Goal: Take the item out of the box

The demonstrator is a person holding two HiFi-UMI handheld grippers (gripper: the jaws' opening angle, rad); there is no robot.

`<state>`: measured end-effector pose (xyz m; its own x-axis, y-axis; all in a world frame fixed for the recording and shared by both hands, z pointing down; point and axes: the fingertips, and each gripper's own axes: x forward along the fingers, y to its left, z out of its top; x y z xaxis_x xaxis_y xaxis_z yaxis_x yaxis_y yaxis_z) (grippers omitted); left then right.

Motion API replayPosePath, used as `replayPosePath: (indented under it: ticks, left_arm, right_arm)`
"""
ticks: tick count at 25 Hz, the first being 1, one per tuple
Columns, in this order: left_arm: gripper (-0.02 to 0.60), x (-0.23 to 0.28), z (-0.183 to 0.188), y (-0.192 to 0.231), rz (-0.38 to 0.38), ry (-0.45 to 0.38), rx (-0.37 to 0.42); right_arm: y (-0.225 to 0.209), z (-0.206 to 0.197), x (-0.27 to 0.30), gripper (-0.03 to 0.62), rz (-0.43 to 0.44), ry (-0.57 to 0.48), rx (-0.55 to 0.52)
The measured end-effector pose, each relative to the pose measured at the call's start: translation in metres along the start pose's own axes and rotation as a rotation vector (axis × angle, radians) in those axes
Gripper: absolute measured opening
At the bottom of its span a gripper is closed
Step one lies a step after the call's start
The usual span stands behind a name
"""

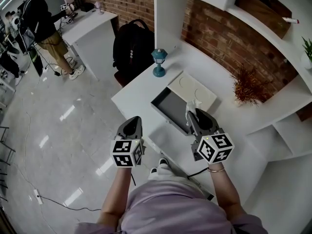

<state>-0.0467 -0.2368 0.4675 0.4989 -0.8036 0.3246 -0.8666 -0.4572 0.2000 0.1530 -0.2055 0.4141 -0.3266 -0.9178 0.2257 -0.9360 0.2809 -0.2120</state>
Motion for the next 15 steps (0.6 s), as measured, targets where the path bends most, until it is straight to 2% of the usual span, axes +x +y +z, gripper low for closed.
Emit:
replayPosePath:
  ticks: [15]
  left_arm:
    - [0.002, 0.004, 0.001, -0.016, -0.020, -0.007, 0.003]
  right_arm:
    - [0.000, 0.011, -0.032, 0.115, -0.018, -0.072, 0.021]
